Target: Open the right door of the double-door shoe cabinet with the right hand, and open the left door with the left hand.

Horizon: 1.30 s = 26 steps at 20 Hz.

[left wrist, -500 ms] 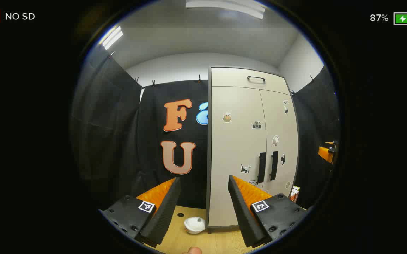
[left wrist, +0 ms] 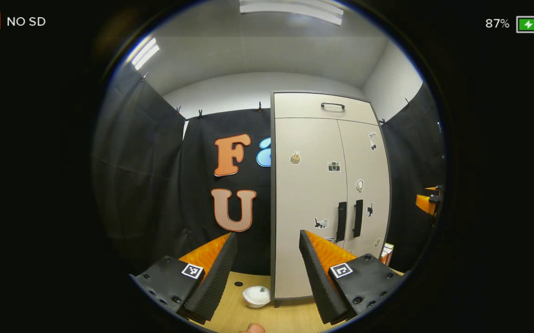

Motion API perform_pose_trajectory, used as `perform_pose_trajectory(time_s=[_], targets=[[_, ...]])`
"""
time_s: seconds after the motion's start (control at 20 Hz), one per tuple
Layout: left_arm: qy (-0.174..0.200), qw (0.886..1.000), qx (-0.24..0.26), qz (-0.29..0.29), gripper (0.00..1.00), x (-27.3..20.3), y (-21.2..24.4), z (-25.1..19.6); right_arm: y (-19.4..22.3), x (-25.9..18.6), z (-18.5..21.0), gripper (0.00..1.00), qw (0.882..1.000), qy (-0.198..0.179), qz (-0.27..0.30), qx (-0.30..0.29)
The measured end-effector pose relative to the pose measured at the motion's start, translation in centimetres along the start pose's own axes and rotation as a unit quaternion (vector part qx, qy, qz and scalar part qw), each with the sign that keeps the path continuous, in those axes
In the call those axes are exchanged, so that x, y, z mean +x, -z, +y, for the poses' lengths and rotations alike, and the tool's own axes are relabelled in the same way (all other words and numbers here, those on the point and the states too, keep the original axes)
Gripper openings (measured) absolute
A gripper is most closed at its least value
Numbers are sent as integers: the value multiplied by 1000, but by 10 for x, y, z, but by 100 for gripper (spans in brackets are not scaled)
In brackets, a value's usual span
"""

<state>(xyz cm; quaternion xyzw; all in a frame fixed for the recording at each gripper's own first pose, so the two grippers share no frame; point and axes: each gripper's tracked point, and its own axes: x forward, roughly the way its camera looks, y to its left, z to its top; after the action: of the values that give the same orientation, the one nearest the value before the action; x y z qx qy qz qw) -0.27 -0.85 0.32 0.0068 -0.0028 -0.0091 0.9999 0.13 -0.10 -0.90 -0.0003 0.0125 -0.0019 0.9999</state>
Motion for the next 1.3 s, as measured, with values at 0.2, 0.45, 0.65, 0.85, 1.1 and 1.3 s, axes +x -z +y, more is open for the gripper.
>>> perform_pose_trajectory(time_s=[0.2, 0.45, 0.65, 0.85, 1.1, 1.3], targets=[[2, 1000, -2, 8, 81, -1, 4, -1, 4, 1, 6, 95, 1000, -4, 6, -2], [1, 1000, 0, 9, 81, -6, 5, 3, 6, 0, 13, 95, 1000, -11, 13, -2], [-5, 1000, 2, 3, 81, -9, 2, 7, 5, 4, 15, 95, 1000, -5, 12, 5], [-4, 1000, 0, -4, 81, -13, 0, 8, 7, 16, 28, 95, 1000, -7, 17, 10], [4, 1000, 0, -6, 81, -14, 3, 12, 15, 39, 55, 95, 999, -14, 26, 20], [-4, 1000, 16, -7, 81, -15, 9, 24, 32, 66, 82, 95, 999, -29, 42, 12]])
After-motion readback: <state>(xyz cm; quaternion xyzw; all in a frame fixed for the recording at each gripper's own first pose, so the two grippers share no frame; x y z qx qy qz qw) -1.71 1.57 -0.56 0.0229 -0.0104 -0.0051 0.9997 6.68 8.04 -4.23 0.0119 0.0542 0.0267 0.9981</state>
